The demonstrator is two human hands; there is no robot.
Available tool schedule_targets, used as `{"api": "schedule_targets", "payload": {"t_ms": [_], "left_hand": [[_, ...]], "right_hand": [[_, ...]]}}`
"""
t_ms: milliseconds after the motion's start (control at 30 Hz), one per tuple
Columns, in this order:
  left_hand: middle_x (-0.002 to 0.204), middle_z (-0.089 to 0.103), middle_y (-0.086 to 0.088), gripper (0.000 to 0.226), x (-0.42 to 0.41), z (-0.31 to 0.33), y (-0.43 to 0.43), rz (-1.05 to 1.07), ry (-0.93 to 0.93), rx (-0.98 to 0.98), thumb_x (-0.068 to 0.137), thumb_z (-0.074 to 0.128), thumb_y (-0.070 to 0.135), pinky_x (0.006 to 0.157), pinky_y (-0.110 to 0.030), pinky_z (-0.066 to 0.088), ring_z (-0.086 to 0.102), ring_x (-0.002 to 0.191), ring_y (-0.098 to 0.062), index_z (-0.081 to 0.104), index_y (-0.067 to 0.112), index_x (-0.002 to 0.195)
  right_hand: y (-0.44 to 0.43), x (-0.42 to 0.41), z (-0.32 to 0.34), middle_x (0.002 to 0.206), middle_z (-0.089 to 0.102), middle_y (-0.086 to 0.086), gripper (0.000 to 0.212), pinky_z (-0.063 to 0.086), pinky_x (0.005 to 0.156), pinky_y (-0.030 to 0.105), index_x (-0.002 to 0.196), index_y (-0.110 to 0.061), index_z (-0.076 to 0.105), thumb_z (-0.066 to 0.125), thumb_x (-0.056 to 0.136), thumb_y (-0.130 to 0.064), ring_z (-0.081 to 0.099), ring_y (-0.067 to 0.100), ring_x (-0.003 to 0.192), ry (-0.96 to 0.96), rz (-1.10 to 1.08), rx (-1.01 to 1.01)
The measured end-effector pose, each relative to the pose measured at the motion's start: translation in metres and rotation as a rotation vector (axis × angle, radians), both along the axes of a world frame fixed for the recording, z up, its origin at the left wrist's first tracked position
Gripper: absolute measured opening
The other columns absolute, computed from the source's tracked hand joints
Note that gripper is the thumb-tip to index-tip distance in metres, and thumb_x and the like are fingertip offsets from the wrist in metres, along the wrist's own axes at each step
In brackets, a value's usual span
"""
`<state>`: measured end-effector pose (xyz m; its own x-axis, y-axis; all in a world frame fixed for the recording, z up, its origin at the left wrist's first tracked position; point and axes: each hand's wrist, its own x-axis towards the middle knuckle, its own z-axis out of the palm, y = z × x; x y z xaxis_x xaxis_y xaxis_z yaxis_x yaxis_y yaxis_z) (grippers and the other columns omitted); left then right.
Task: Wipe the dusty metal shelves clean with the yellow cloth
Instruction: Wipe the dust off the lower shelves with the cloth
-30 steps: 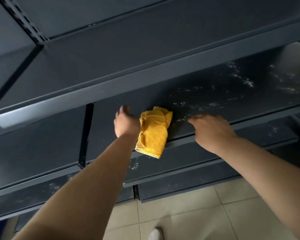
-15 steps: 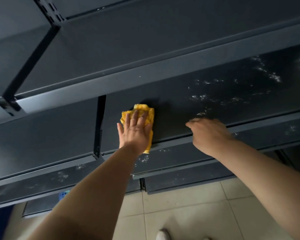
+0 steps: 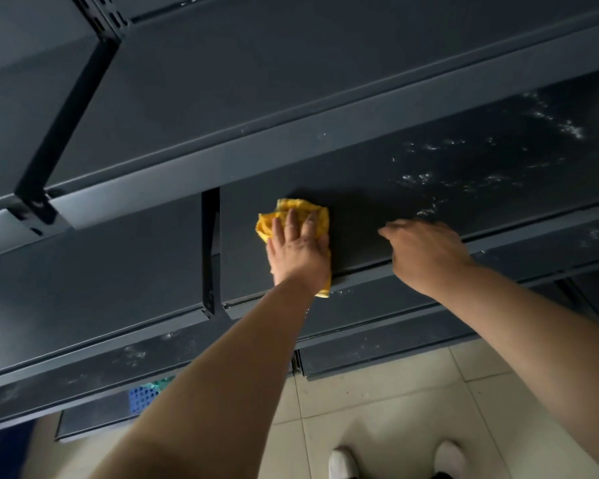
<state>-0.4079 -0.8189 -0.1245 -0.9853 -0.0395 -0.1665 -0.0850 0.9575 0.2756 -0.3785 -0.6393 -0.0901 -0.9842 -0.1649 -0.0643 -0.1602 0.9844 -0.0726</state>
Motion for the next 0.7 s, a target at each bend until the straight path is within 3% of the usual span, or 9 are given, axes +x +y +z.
{"api": "schedule_targets", "payload": {"t_ms": [367,467,567,633,667,700], "left_hand": [[0.162,-0.008,0.001,0.056,-0.033,0.005,0.162,-0.054,-0.065,0.12,0.101,0.023,0.046,0.118,-0.047,-0.01,-0.018,0.147,-0.026,0.009,0.033,0.153],[0.162,-0.005,0.004,0.056,-0.039,0.011,0.204,-0.062,-0.072,0.202,0.101,0.024,0.046,0.118,-0.045,-0.01,-0.016,0.147,-0.023,0.008,0.034,0.153],[0.16,0.019,0.004,0.055,-0.04,0.018,0.218,-0.004,-0.05,0.633,0.101,0.037,0.035,0.12,-0.043,0.012,0.012,0.148,-0.022,0.015,0.039,0.151],[0.154,0.034,0.002,0.057,-0.038,0.025,0.206,0.121,-0.008,0.945,0.1,0.045,0.021,0.112,-0.037,0.034,0.038,0.137,-0.021,0.024,0.041,0.149],[0.152,0.037,0.001,0.058,-0.036,0.026,0.195,0.154,0.055,0.939,0.099,0.045,0.016,0.108,-0.032,0.037,0.041,0.134,-0.02,0.028,0.039,0.148],[0.151,0.038,0.002,0.057,-0.035,0.029,0.182,0.156,0.114,0.808,0.097,0.043,0.013,0.105,-0.028,0.037,0.041,0.134,-0.02,0.031,0.034,0.148]], "right_hand": [[0.118,-0.007,0.008,0.121,0.063,0.001,0.04,0.049,0.086,0.036,0.127,-0.019,0.057,0.051,0.089,-0.007,0.059,0.021,0.109,0.022,-0.105,-0.007],[0.147,-0.012,0.007,0.12,0.062,0.004,0.041,0.048,0.079,0.033,0.127,-0.017,0.056,0.05,0.088,-0.003,0.059,0.024,0.109,0.011,-0.111,-0.057],[0.16,-0.018,0.006,0.122,0.06,0.007,0.04,0.046,0.076,0.033,0.13,-0.015,0.051,0.047,0.091,-0.005,0.057,0.027,0.11,0.057,-0.1,-0.162],[0.157,-0.023,0.004,0.137,0.051,0.012,0.041,0.048,0.091,0.04,0.139,-0.013,0.042,0.043,0.098,-0.015,0.05,0.031,0.124,0.098,-0.069,-0.223],[0.152,-0.026,0.003,0.147,0.041,0.014,0.045,0.043,0.101,0.043,0.144,-0.014,0.036,0.039,0.101,-0.024,0.04,0.033,0.135,0.086,-0.047,-0.234],[0.145,-0.028,0.0,0.155,0.028,0.014,0.051,0.034,0.11,0.045,0.149,-0.016,0.028,0.034,0.101,-0.035,0.027,0.035,0.143,0.055,-0.024,-0.224]]}}
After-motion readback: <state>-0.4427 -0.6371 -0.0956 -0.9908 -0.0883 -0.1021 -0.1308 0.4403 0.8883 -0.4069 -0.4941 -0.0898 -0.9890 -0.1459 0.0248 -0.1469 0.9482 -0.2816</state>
